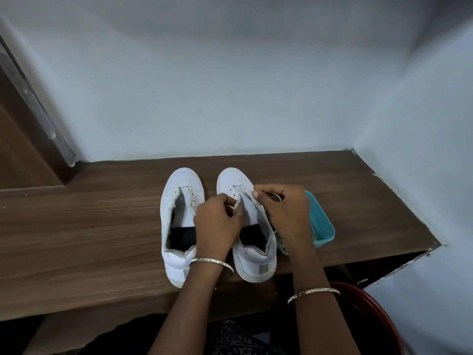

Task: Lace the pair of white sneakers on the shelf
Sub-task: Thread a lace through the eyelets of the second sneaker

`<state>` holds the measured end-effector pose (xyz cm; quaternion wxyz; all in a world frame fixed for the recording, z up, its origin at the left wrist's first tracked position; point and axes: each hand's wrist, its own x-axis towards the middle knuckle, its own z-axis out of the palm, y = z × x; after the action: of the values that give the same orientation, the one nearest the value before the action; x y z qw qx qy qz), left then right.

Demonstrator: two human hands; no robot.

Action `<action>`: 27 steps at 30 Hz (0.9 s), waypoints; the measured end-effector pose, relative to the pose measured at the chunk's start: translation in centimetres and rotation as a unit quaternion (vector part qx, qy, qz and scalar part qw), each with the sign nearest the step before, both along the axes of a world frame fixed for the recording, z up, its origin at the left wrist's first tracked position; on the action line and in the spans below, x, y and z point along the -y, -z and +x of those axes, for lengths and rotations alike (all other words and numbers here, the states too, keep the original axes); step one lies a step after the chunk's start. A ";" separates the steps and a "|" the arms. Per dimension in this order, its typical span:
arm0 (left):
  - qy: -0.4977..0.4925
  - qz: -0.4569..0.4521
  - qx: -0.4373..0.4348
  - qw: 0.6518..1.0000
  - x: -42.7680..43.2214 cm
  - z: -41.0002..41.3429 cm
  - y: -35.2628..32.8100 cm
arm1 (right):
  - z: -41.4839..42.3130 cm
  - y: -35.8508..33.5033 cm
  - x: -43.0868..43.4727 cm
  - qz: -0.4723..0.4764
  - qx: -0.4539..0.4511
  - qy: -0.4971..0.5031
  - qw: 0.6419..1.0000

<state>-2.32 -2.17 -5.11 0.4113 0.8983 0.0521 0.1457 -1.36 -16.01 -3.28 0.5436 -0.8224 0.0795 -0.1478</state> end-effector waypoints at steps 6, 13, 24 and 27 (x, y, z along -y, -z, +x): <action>-0.019 -0.126 -0.068 0.990 -1.1 0.4 0.1 | -0.1 0.5 -0.5 -0.028 -0.001 -0.014 1.000; 0.007 -0.241 -0.129 0.962 -1.9 0.8 0.7 | 0.2 0.3 -1.8 0.026 0.064 -0.022 0.997; 0.010 -0.203 -0.172 0.964 -1.4 0.7 -0.7 | 2.0 2.4 -1.7 -0.041 0.031 -0.031 0.998; 0.010 -0.038 -0.104 0.994 0.2 0.2 -0.6 | 2.5 2.8 -1.6 -0.023 0.007 -0.037 0.999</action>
<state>-2.09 -2.38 -4.54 0.4388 0.8928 0.0910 0.0448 1.16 -14.45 -6.07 0.5305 -0.8358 0.0418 -0.1350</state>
